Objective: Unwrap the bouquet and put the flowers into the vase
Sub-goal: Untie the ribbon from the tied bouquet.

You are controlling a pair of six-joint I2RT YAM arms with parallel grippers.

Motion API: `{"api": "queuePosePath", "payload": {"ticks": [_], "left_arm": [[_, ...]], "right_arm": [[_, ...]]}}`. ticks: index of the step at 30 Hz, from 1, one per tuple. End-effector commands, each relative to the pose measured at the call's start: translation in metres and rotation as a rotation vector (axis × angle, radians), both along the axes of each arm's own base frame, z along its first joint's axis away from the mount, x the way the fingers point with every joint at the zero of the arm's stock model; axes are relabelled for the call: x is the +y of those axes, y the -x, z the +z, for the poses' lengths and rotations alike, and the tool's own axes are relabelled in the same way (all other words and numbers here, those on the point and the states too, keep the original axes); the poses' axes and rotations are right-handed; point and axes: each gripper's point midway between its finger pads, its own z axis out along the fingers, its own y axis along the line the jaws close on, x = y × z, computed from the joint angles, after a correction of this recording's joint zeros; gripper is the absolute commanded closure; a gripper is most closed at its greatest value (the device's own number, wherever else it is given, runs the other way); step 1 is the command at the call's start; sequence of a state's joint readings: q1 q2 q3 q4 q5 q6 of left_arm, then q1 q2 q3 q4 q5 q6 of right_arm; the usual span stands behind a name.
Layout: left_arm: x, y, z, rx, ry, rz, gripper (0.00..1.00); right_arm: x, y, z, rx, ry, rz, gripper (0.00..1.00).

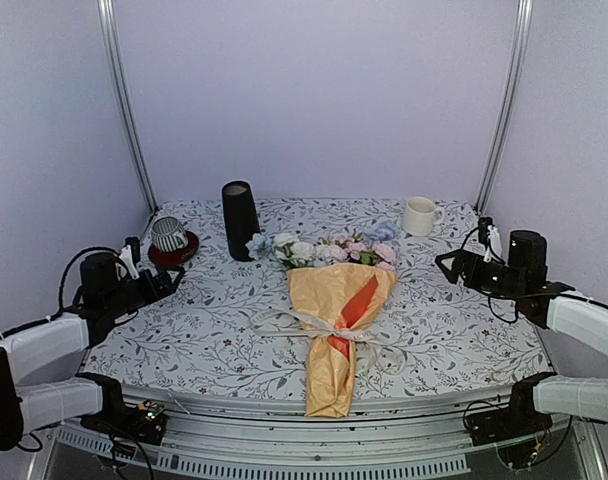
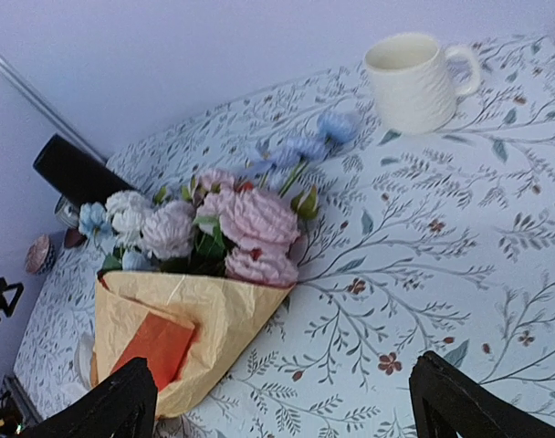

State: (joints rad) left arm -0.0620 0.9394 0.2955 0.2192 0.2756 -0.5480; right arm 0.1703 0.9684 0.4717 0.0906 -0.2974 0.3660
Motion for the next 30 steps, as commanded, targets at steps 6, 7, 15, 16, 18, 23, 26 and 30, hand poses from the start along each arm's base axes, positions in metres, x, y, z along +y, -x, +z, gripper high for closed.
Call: {"api": "queuePosePath", "payload": {"ticks": [6, 7, 15, 16, 18, 23, 26, 30], "left_arm": [[-0.096, 0.022, 0.027, -0.150, 0.056, -0.440, 0.02], [-0.101, 0.024, 0.028, -0.160, 0.050, -0.453, 0.02], [-0.149, 0.043, 0.024, -0.172, 0.008, -0.583, 0.06], [-0.157, 0.046, 0.022, -0.170, -0.002, -0.606, 0.10], [-0.172, 0.051, 0.018, -0.162, -0.027, -0.651, 0.22], [-0.213, 0.062, 0.013, -0.146, -0.126, -0.747, 0.39], [-0.237, 0.067, 0.009, -0.141, -0.186, -0.779, 0.39], [-0.270, 0.073, 0.008, -0.129, -0.230, -0.824, 0.43]], "right_arm": [[0.076, 0.007, -0.027, 0.116, -0.059, 0.333, 0.01], [0.081, 0.007, -0.028, 0.116, -0.054, 0.342, 0.01], [0.134, 0.010, -0.039, 0.157, -0.048, 0.443, 0.01], [0.142, 0.012, -0.039, 0.154, -0.038, 0.460, 0.02], [0.153, 0.015, -0.041, 0.147, -0.012, 0.489, 0.05], [0.172, 0.029, -0.043, 0.156, 0.030, 0.567, 0.16], [0.170, 0.039, -0.051, 0.186, 0.058, 0.574, 0.18], [0.161, 0.058, -0.060, 0.208, 0.054, 0.568, 0.18]]}}
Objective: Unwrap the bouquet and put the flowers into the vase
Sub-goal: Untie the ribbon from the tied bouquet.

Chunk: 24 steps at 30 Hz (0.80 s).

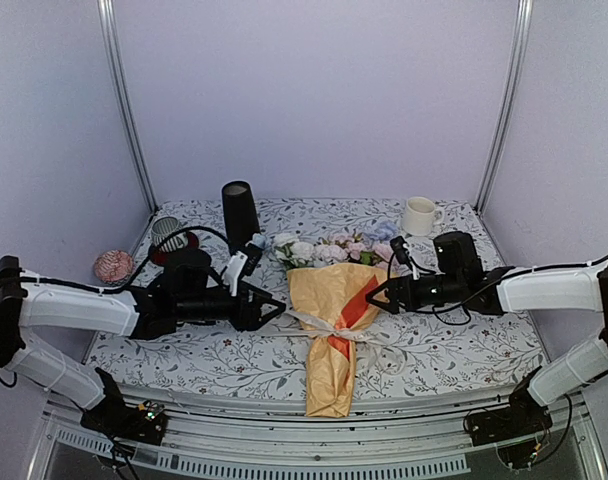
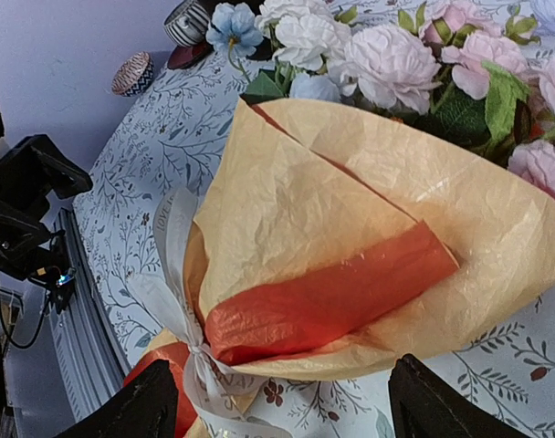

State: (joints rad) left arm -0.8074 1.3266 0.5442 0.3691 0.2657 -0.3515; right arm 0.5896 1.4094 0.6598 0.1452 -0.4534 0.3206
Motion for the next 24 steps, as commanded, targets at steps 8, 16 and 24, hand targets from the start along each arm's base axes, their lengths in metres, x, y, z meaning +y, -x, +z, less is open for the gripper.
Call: {"api": "queuePosePath", "payload": {"ticks": [8, 16, 24], "left_arm": [[-0.077, 0.007, -0.034, 0.022, -0.188, -0.063, 0.49], [-0.083, -0.001, -0.061, 0.136, -0.289, 0.028, 0.51], [-0.084, 0.012, -0.059, 0.205, -0.241, -0.001, 0.70]], "right_arm": [[-0.037, 0.033, -0.011, 0.001, 0.026, -0.109, 0.17], [-0.049, 0.032, 0.003, -0.062, 0.019, -0.163, 0.15], [-0.048, 0.030, 0.001, -0.059, 0.028, -0.159, 0.15]]}}
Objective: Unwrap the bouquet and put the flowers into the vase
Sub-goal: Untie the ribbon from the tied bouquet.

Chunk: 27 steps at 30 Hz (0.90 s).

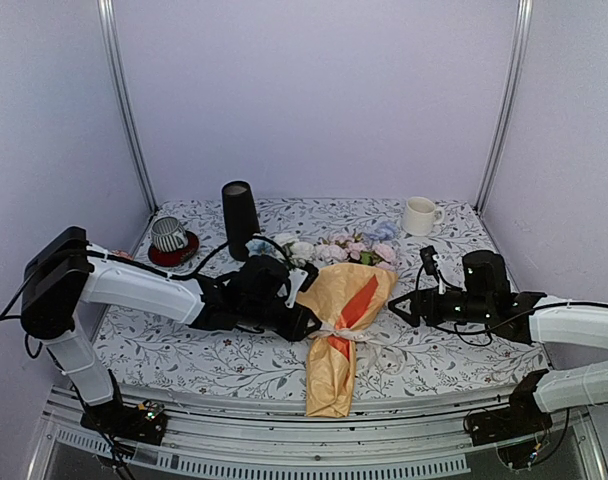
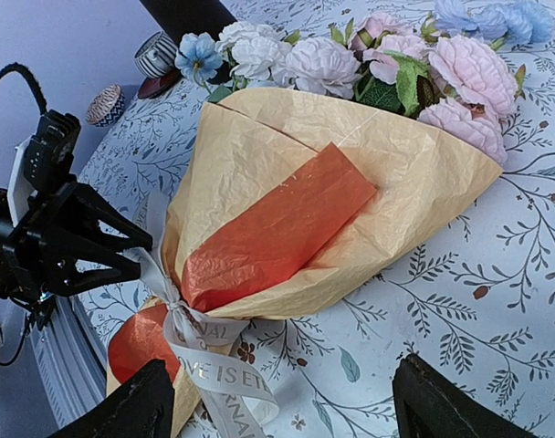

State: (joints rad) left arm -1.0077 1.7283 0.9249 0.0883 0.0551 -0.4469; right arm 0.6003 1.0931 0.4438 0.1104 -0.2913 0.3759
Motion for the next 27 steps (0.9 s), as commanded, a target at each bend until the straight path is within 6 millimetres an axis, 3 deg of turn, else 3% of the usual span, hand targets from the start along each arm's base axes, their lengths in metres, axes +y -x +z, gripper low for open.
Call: {"api": "queuePosePath", "payload": {"ticks": [1, 3, 4, 16, 27], "left_arm": [[-0.007, 0.013, 0.007, 0.045, 0.040, -0.035, 0.79], [-0.010, 0.014, 0.012, 0.044, 0.054, -0.050, 0.96], [-0.011, 0.014, 0.015, 0.041, 0.058, -0.052, 1.00], [-0.011, 0.016, 0.040, -0.006, 0.123, -0.071, 1.00], [-0.021, 0.021, 0.065, -0.041, 0.244, -0.117, 1.00]], "right_arm": [[0.000, -0.001, -0.003, 0.008, 0.016, -0.006, 0.15], [0.000, 0.000, -0.004, 0.013, 0.013, -0.002, 0.15], [0.001, 0.001, -0.004, 0.017, 0.011, 0.000, 0.15], [0.005, 0.024, -0.024, 0.169, 0.014, 0.063, 0.16], [-0.003, 0.062, -0.054, 0.328, -0.053, 0.054, 0.17]]}}
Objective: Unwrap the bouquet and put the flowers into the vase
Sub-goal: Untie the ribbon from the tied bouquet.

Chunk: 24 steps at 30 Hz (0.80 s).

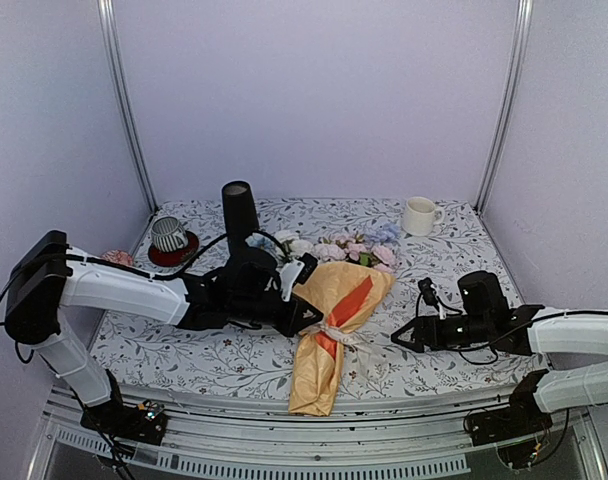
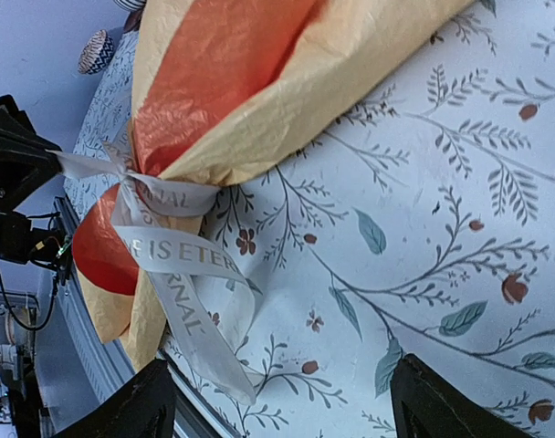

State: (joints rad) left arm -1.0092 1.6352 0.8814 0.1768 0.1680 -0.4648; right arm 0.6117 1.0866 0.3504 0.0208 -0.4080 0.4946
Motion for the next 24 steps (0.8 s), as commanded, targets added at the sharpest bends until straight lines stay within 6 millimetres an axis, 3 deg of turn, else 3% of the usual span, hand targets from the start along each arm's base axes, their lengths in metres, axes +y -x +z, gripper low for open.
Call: {"api": "queuePosePath", "payload": {"ticks": [1, 19, 24], "left_arm": [[-0.011, 0.005, 0.025, -0.040, 0.093, -0.037, 1.00], [-0.025, 0.004, 0.042, -0.061, 0.130, -0.079, 1.00], [-0.029, 0.001, 0.049, -0.069, 0.133, -0.082, 1.00]], "right_arm": [[0.003, 0.017, -0.005, 0.065, -0.056, 0.013, 0.17], [0.037, 0.034, -0.022, 0.104, -0.101, 0.147, 0.21], [0.053, 0.044, -0.021, 0.093, -0.122, 0.212, 0.37]]}}
